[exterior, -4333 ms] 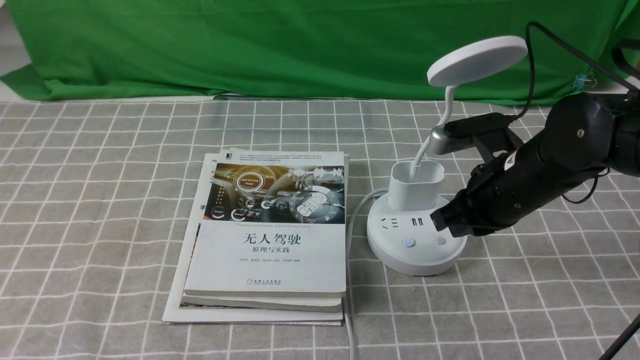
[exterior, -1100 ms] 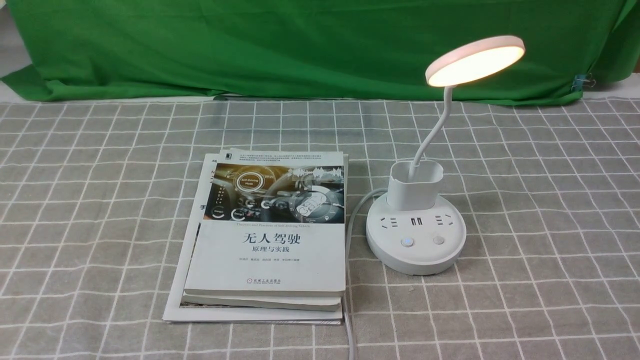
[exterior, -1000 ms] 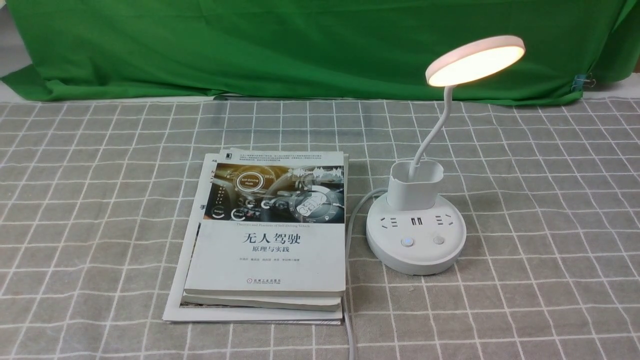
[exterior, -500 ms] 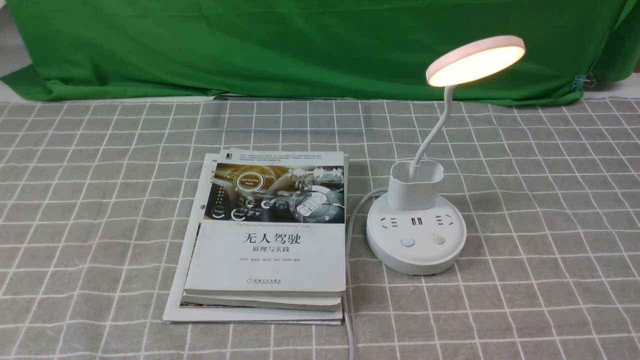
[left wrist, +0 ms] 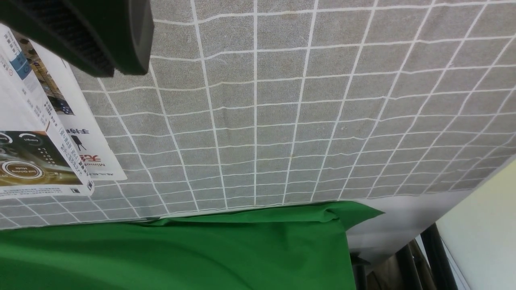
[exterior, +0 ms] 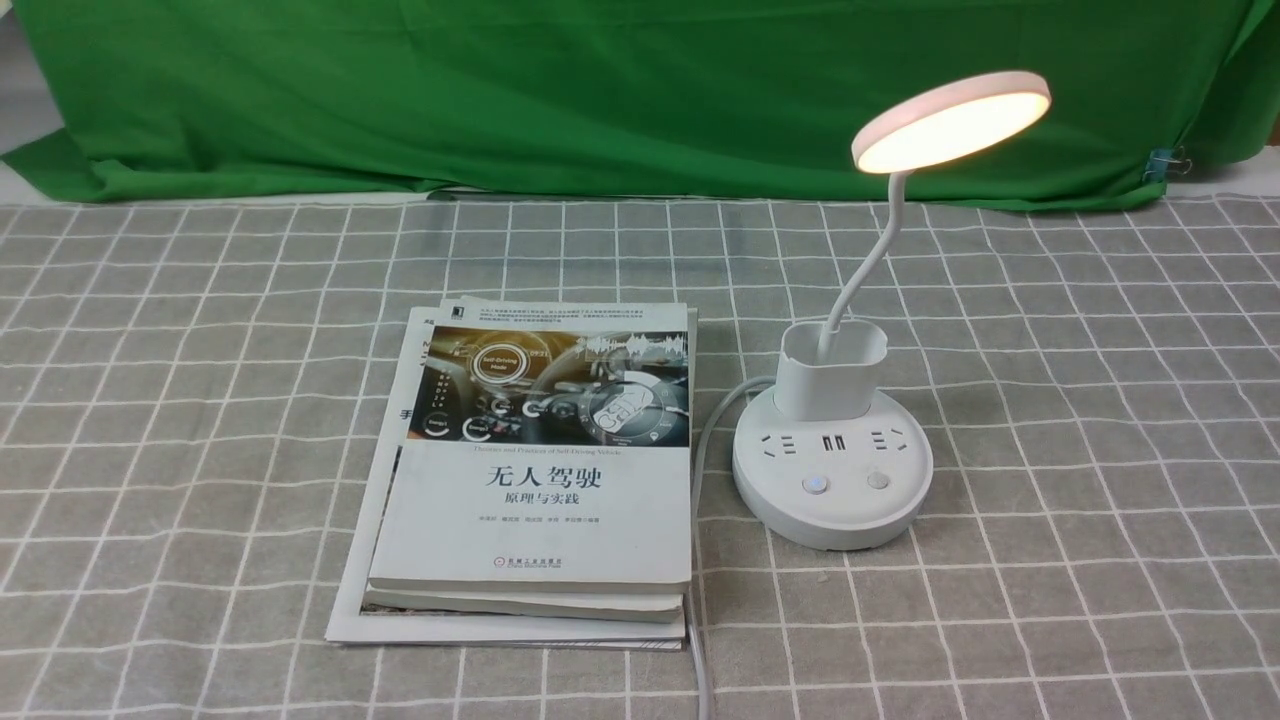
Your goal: Turn on the desk lamp on the grey coffee tablecloth with your hand.
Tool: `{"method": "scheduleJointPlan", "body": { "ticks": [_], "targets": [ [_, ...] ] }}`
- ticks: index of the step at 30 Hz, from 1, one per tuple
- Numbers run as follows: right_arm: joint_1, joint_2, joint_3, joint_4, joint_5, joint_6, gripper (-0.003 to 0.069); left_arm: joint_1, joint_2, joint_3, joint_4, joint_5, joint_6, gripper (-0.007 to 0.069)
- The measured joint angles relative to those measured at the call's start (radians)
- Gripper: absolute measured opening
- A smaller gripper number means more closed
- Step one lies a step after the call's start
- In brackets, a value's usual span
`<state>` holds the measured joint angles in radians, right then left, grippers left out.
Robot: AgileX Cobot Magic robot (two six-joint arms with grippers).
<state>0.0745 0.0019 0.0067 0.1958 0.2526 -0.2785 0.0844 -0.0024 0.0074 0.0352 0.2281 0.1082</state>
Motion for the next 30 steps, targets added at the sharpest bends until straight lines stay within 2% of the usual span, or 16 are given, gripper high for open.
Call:
{"method": "scheduleJointPlan", "body": {
  "ticks": [11,30],
  "targets": [
    [0.000,0.000,0.000,0.000,0.000,0.000,0.0112,0.000,0.000,0.000,0.000,0.000,0.000,0.0019],
    [0.000,0.000,0.000,0.000,0.000,0.001,0.0178,0.000,0.000,0.000,0.000,0.000,-0.002,0.0019]
  ]
}}
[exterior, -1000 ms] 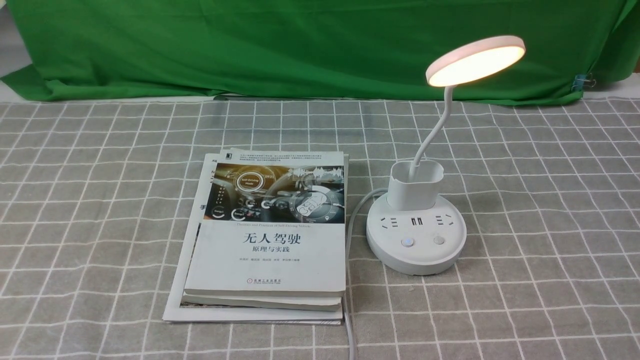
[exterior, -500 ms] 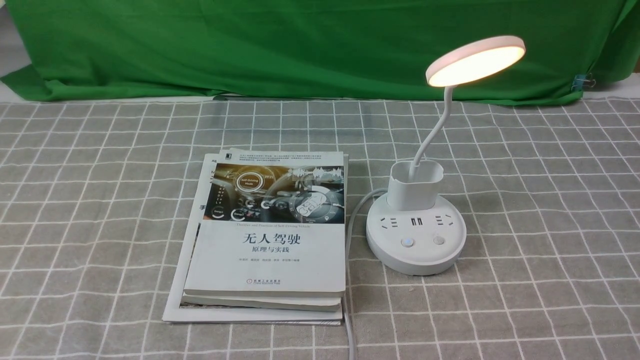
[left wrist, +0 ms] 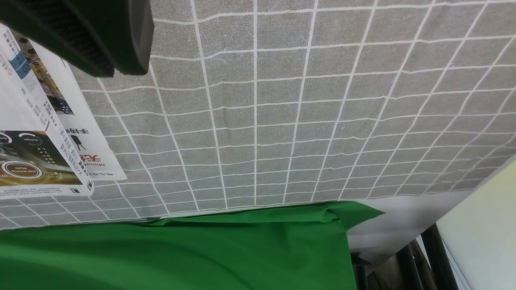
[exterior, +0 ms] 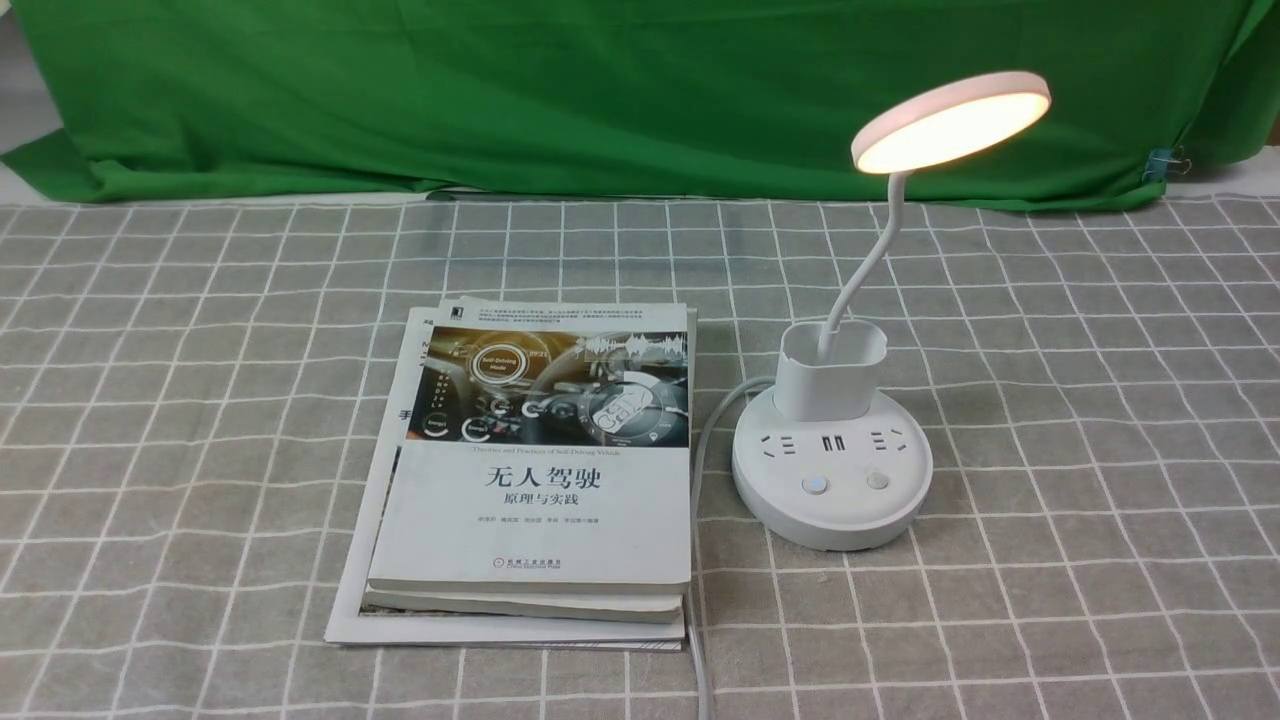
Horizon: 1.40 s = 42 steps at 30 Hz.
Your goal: Turn on the desk lamp on the grey coffee tablecloth with your hand.
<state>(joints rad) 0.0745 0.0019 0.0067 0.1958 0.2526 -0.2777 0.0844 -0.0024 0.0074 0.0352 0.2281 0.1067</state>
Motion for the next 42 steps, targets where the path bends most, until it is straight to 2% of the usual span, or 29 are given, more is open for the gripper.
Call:
{"method": "scheduleJointPlan", "body": {
  "ticks": [29,42],
  "targets": [
    [0.000,0.000,0.000,0.000,0.000,0.000,0.0235,0.000,0.000,0.000,0.000,0.000,0.001,0.0019],
    [0.000,0.000,0.000,0.000,0.000,0.000,0.0236,0.000,0.000,0.000,0.000,0.000,0.000,0.0019]
  ]
}}
